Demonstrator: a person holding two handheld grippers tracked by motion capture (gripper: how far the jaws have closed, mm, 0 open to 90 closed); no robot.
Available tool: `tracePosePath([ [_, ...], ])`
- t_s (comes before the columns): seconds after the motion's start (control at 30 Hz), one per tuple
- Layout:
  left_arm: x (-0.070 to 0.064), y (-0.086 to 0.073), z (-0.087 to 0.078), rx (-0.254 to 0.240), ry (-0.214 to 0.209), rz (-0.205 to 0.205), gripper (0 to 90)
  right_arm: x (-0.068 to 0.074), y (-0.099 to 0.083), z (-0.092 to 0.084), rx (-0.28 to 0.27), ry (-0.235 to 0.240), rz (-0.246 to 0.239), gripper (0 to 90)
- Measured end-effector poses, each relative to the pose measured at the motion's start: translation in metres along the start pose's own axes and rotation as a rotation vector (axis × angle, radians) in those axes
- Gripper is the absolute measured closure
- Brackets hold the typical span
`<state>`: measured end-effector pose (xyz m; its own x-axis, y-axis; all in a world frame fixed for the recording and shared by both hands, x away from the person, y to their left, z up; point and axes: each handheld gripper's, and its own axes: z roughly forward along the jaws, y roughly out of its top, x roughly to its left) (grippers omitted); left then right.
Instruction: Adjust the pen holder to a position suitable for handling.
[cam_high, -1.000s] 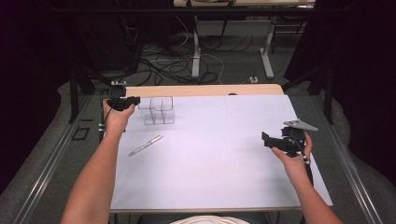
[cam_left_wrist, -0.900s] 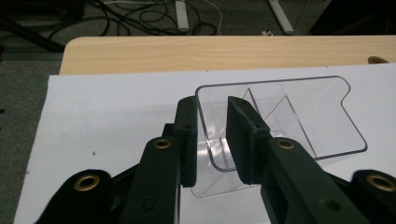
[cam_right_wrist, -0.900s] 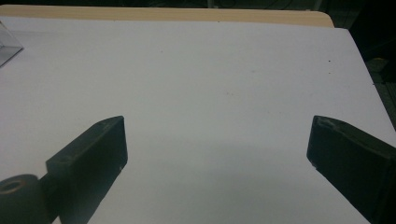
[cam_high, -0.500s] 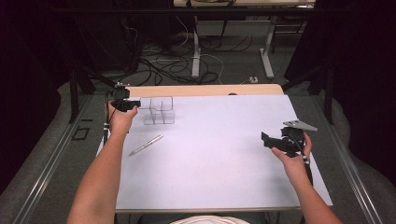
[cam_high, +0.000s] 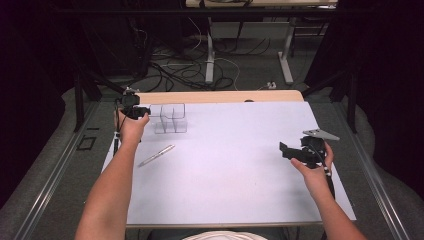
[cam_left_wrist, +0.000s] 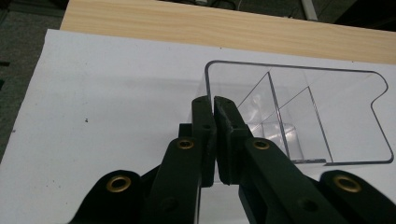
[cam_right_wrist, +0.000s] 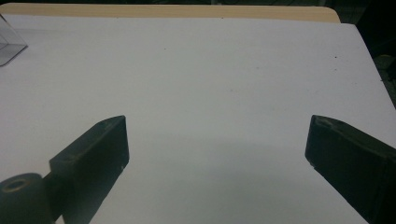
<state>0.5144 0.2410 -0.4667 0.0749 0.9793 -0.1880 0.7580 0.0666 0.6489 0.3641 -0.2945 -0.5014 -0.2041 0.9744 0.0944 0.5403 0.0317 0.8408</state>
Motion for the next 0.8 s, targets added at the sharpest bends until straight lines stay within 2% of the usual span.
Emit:
tracePosePath([
  [0.1, 0.000, 0.000, -0.001, 0.005, 0.002, -0.035, 88.2, 0.000, 0.000, 0.000, 0.000, -0.001, 0.000, 6.3],
  [0.37, -0.003, 0.000, -0.002, 0.015, -0.013, -0.072, 88.1, 0.001, 0.000, 0.001, 0.003, 0.002, 0.006, 6.5],
  [0.6, -0.013, -0.002, -0.003, 0.030, -0.014, -0.054, 88.2, 0.002, 0.000, 0.001, 0.003, 0.006, -0.008, 6.6],
  [0.8, -0.026, -0.005, -0.002, 0.039, -0.028, -0.060, 88.2, 0.003, 0.000, 0.001, 0.006, 0.008, 0.001, 6.7],
])
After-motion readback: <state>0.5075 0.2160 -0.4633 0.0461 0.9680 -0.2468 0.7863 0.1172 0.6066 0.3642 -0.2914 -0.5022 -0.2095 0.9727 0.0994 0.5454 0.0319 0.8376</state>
